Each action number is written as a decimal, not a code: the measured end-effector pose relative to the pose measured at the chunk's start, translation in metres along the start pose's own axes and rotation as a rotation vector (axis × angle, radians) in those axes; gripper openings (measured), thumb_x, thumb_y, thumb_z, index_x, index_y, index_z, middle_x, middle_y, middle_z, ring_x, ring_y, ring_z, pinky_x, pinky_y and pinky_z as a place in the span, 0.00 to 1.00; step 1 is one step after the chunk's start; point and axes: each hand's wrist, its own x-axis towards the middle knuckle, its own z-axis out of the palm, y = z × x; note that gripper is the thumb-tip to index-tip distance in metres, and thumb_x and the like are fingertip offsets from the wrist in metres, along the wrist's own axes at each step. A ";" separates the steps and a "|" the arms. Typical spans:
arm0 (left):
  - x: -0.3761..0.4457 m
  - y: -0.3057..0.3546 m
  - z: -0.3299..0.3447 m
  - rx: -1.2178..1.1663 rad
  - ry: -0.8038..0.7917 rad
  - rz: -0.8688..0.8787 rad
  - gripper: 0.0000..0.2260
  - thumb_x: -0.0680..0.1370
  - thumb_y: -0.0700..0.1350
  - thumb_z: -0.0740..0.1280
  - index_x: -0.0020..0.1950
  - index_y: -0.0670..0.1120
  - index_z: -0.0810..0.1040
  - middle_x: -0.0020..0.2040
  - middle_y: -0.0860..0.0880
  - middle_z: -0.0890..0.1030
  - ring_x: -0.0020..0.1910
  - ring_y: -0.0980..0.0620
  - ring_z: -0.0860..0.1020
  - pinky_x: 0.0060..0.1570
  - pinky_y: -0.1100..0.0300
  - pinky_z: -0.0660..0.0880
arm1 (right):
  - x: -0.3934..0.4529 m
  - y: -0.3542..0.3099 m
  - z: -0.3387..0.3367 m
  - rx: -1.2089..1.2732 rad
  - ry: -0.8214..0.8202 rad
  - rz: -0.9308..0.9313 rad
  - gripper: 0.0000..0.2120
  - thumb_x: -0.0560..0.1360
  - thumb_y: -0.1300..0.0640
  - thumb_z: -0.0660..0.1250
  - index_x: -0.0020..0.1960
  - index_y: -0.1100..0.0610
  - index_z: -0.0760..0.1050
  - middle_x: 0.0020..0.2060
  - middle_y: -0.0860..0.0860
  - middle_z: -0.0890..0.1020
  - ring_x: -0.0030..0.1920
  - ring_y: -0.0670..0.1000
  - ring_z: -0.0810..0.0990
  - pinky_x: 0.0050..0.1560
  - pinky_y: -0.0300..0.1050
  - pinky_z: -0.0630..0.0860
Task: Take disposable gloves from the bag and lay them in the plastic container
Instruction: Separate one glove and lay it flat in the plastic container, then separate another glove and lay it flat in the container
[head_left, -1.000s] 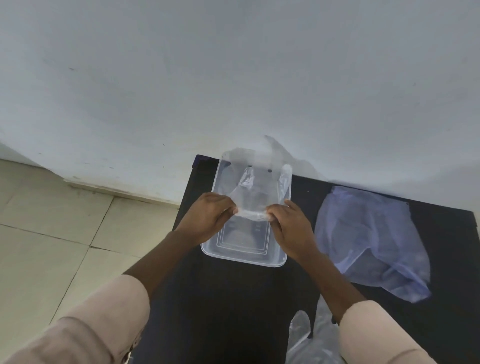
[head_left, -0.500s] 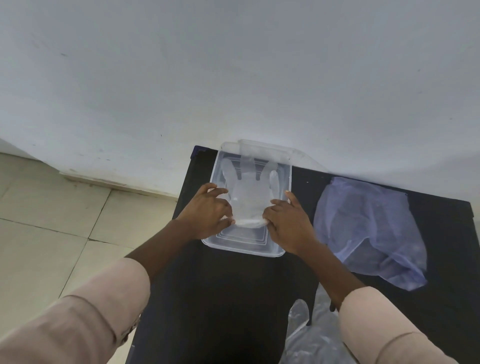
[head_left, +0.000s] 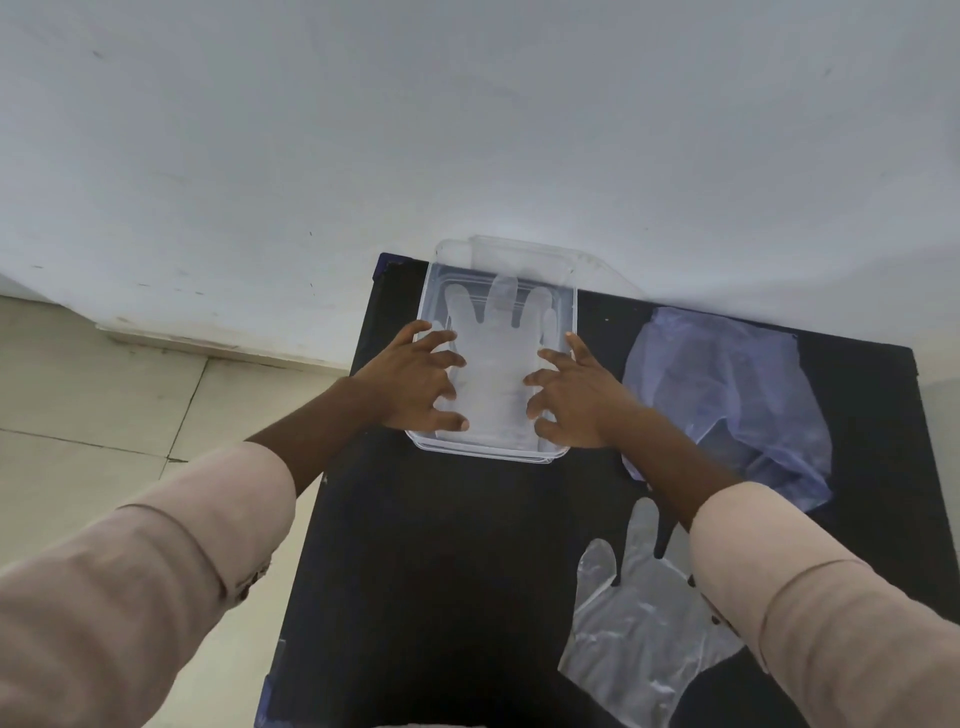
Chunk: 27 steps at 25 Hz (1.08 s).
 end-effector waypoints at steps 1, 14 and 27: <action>0.000 0.000 -0.004 -0.012 -0.012 -0.003 0.31 0.73 0.70 0.49 0.60 0.54 0.81 0.74 0.52 0.69 0.77 0.47 0.56 0.74 0.44 0.44 | -0.001 -0.002 -0.005 0.006 0.006 0.011 0.17 0.77 0.47 0.58 0.63 0.47 0.75 0.73 0.50 0.68 0.77 0.56 0.53 0.74 0.61 0.38; -0.007 0.158 -0.099 -1.367 0.376 -0.257 0.09 0.78 0.43 0.66 0.57 0.48 0.80 0.55 0.44 0.83 0.53 0.48 0.81 0.52 0.55 0.74 | -0.134 -0.012 0.005 1.495 0.734 0.367 0.08 0.77 0.60 0.65 0.55 0.56 0.78 0.53 0.53 0.82 0.54 0.51 0.80 0.53 0.48 0.76; -0.008 0.322 0.006 -1.384 0.037 -0.283 0.09 0.77 0.41 0.69 0.56 0.45 0.82 0.51 0.44 0.84 0.47 0.51 0.80 0.41 0.65 0.76 | -0.266 -0.038 0.176 1.542 0.607 0.733 0.05 0.74 0.56 0.67 0.49 0.51 0.81 0.46 0.48 0.83 0.45 0.46 0.81 0.44 0.42 0.76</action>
